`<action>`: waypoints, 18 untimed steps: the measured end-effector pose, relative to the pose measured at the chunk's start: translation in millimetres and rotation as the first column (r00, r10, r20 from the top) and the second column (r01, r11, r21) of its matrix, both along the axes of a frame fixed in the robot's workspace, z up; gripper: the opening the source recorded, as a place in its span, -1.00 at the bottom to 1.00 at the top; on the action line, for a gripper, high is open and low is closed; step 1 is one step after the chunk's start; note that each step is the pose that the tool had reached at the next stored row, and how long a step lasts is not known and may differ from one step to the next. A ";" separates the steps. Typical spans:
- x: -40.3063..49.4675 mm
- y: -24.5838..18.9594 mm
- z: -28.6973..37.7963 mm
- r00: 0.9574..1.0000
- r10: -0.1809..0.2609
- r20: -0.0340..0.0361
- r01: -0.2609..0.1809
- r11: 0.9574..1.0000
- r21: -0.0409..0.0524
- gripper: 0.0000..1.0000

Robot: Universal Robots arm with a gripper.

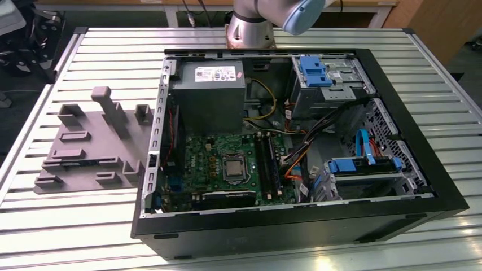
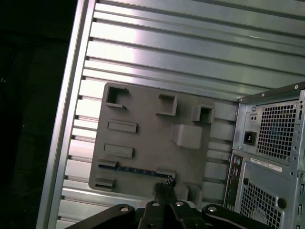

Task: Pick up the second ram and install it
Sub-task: 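Pick up the second ram and move it above second insertion slot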

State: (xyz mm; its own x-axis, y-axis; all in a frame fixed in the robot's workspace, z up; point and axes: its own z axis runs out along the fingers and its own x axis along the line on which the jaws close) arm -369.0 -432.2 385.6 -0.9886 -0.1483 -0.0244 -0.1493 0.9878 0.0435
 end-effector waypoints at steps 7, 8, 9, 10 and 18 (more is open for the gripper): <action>-0.3 -0.7 -0.4 0.997 0.074 0.000 -0.074 0.997 0.000 -0.79; -0.4 -0.7 -0.5 0.996 0.087 0.000 -0.087 0.996 0.000 -0.79; -0.4 -0.7 -0.6 0.995 0.103 0.000 -0.103 0.995 0.000 -0.79; -0.4 -0.7 -0.6 0.993 0.117 0.000 -0.117 0.993 0.000 -0.79; -0.6 -0.7 -0.7 0.987 0.163 0.000 -0.163 0.987 0.000 -0.79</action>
